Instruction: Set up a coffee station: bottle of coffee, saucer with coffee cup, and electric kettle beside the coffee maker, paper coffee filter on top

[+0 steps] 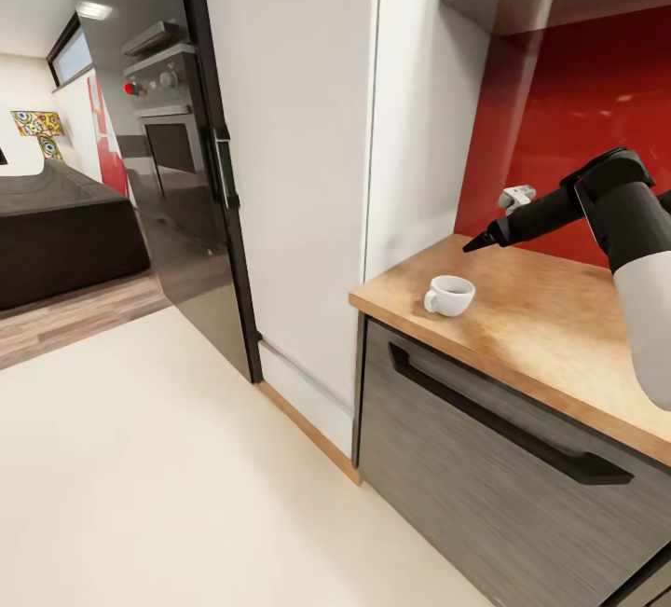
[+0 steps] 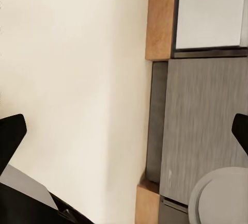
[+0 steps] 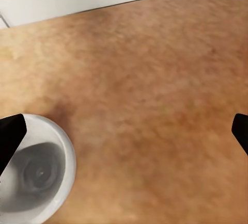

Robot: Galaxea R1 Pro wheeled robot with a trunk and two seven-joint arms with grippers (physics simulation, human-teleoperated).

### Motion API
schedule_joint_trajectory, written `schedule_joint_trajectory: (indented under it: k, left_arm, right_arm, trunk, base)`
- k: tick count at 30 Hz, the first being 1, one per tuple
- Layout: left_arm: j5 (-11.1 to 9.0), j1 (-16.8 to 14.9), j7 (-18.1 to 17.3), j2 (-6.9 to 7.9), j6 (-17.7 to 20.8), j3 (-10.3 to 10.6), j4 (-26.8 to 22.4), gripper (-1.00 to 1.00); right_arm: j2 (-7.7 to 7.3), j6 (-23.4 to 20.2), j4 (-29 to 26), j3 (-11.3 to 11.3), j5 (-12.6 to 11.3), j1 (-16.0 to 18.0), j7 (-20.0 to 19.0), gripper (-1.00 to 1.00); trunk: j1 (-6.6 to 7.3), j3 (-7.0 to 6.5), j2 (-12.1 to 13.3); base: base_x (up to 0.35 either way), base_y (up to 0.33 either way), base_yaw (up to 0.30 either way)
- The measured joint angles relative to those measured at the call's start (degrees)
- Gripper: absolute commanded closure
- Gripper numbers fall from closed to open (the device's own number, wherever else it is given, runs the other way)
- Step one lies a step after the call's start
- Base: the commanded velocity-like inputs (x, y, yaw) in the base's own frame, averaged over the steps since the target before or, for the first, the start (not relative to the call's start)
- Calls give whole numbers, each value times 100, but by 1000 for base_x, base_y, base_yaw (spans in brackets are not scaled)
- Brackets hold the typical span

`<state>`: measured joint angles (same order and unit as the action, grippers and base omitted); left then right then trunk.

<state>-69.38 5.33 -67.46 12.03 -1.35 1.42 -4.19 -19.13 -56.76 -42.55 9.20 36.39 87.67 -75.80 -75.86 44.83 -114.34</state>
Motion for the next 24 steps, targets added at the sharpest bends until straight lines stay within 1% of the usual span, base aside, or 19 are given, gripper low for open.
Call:
schedule_joint_trajectory:
  k: [7,15,23,24]
  left_arm:
    - [0,0,-1,15,0,-1,0,-100]
    - [0,0,-1,26,0,1,0,-100]
    - [0,0,-1,26,0,0,0,-100]
    - [0,0,-1,26,0,1,0,-100]
  right_arm:
    - [0,0,-8,0,-2,0,-6,-100]
    - [0,0,-9,0,-3,0,-9,-100]
    - [0,0,-9,0,-3,0,-10,-100]
    - [0,0,-9,0,-3,0,-10,-100]
  trunk:
    - [0,0,0]
    - [-175,143,-319]
    - [-176,144,-321]
    - [-197,161,-360]
  base:
    - [0,1,0]
    - [0,0,0]
    - [0,0,0]
    - [0,0,0]
